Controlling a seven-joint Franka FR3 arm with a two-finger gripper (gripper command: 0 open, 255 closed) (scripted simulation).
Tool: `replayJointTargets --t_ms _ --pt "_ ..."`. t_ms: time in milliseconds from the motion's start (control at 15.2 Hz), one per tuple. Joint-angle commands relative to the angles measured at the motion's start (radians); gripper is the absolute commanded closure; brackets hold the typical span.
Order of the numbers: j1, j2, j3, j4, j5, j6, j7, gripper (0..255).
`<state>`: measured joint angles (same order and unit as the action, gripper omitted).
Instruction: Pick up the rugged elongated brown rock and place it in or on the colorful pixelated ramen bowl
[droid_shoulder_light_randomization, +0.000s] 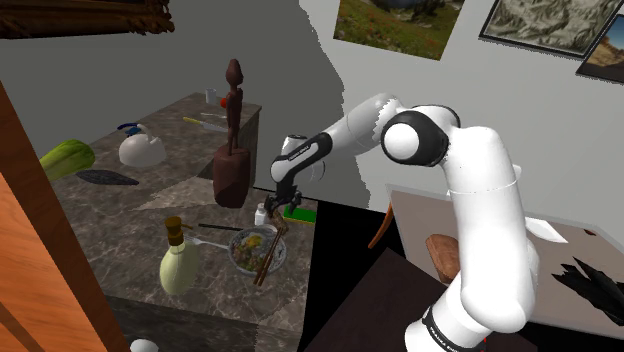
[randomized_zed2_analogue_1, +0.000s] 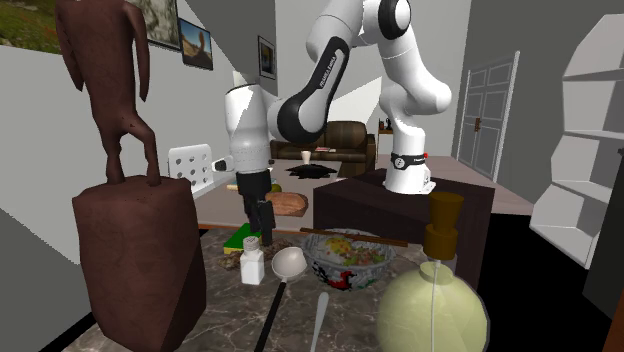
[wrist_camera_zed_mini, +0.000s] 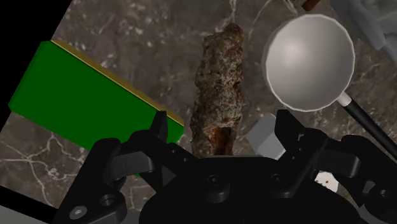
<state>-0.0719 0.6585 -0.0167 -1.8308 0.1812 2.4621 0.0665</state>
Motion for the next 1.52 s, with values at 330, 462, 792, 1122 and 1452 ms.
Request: replayJointTargets --t_ms 330,462,792,1122,1452 --pt "0.002 0.062 0.006 0.016 0.006 0.047 -0.002 0" --pt "0.002 0.062 0.006 0.016 0.006 0.047 -0.002 0" --pt "0.003 0.062 0.006 0.017 0.006 0.046 -0.001 255" --pt "0.003 0.063 0.006 0.018 0.006 0.046 -0.001 255" --pt "0.003 0.051 0.006 0.013 0.005 0.039 0.0 255"
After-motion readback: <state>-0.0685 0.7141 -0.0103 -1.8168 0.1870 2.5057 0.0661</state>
